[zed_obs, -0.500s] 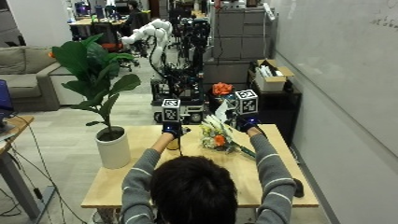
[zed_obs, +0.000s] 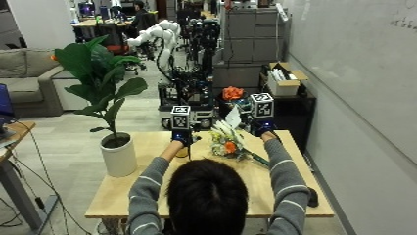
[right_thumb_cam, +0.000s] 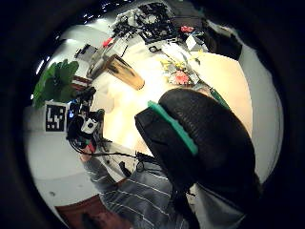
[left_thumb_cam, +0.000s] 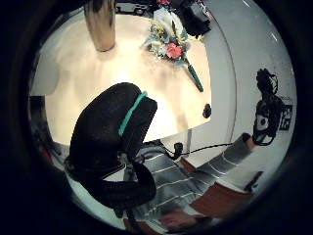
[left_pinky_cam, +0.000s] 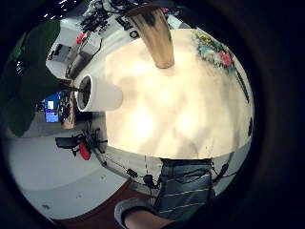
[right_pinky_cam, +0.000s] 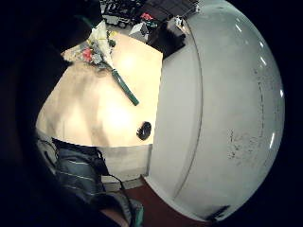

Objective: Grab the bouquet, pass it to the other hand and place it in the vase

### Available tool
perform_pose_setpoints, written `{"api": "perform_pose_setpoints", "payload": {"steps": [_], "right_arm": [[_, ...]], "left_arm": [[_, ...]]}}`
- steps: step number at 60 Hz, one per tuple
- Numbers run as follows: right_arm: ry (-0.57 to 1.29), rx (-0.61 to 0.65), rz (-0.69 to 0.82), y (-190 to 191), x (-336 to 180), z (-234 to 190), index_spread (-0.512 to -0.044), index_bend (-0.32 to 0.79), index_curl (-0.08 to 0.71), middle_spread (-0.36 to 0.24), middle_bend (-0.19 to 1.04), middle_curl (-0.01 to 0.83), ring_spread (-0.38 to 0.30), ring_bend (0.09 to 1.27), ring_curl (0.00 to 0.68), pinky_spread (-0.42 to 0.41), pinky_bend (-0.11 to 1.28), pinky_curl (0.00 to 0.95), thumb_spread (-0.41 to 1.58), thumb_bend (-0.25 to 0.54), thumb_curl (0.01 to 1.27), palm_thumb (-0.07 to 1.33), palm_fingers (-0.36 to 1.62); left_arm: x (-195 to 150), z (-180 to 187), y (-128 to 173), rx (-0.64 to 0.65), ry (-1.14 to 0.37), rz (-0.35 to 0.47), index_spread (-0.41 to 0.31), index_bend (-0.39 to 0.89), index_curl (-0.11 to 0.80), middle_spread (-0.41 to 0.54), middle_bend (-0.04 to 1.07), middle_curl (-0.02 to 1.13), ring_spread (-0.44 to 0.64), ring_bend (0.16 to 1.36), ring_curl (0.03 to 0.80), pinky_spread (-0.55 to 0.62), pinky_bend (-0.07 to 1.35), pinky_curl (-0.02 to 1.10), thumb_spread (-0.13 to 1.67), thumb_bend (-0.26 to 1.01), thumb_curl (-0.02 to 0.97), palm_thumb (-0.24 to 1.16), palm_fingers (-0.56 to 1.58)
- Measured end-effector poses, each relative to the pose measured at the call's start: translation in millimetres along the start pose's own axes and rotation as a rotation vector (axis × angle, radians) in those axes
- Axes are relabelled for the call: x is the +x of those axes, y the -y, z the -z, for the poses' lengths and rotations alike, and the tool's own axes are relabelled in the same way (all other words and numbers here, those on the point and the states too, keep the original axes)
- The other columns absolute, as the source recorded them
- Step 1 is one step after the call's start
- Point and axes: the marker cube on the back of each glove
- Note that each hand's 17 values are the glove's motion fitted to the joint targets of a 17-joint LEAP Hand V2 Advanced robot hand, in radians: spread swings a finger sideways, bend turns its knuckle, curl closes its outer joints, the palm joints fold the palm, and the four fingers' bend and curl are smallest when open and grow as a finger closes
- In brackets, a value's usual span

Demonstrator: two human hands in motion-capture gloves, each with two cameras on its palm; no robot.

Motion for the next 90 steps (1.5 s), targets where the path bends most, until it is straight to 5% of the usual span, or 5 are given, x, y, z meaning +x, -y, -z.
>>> {"api": "perform_pose_setpoints", "payload": {"steps": [9, 26, 32, 39, 90], "right_arm": [[0.009, 0.131, 0.009, 20.9, 17.4, 5.2, -0.38, 0.11, 0.16, -0.021, 0.22, 0.308, 0.015, 0.53, 0.301, 0.135, 0.5, 0.312, 1.25, 0.058, 0.15, 0.32, 0.37], [0.083, 0.129, -0.156, 49.3, 78.4, -4.4, -0.383, 0.08, 0.153, -0.022, 0.2, 0.344, 0.015, 0.55, 0.325, 0.161, 0.55, 0.344, 1.26, -0.007, 0.18, 0.32, 0.36], [0.053, 0.261, -0.229, 33.3, 90.9, -3.3, -0.383, 0.08, 0.146, -0.022, 0.21, 0.355, 0.015, 0.56, 0.332, 0.165, 0.57, 0.352, 1.24, -0.021, 0.19, 0.31, 0.35], [0.075, 0.137, -0.294, 30.3, 105.7, -29.4, -0.383, 0.06, 0.128, -0.022, 0.22, 0.366, 0.015, 0.58, 0.341, 0.167, 0.59, 0.359, 1.2, -0.025, 0.2, 0.28, 0.32], [0.19, -0.018, -0.305, 82.7, 138.0, -254.1, -0.374, 0.08, 0.091, -0.023, 0.36, 0.399, -0.003, 0.63, 0.348, 0.187, 0.58, 0.35, 0.96, -0.022, 0.29, 0.26, 0.26]], "left_arm": [[3.2, 13.0, -42.5, -0.085, 0.029, 0.01, -0.055, 0.17, 0.291, 0.178, 0.18, 0.27, 0.3, 0.49, 0.233, 0.38, 0.28, 0.26, 1.13, -0.02, 0.213, 0.19, 0.28], [4.7, 5.4, -23.9, 0.05, 0.045, -0.003, -0.049, 0.16, 0.32, 0.186, 0.17, 0.29, 0.3, 0.5, 0.253, 0.38, 0.29, 0.29, 1.14, -0.02, 0.241, 0.18, 0.26], [5.1, -2.5, -20.6, 0.031, 0.047, 0.01, -0.048, 0.17, 0.327, 0.187, 0.17, 0.3, 0.31, 0.5, 0.257, 0.38, 0.29, 0.3, 1.14, -0.02, 0.247, 0.18, 0.25], [5.0, -7.4, -11.0, 0.076, 0.076, 0.016, -0.048, 0.16, 0.334, 0.188, 0.17, 0.3, 0.31, 0.5, 0.261, 0.38, 0.29, 0.31, 1.14, -0.02, 0.253, 0.18, 0.25], [12.0, -38.3, 5.6, 0.034, 0.11, 0.004, -0.046, 0.16, 0.351, 0.195, 0.17, 0.33, 0.33, 0.48, 0.278, 0.39, 0.28, 0.33, 1.14, -0.02, 0.268, 0.18, 0.23]]}}
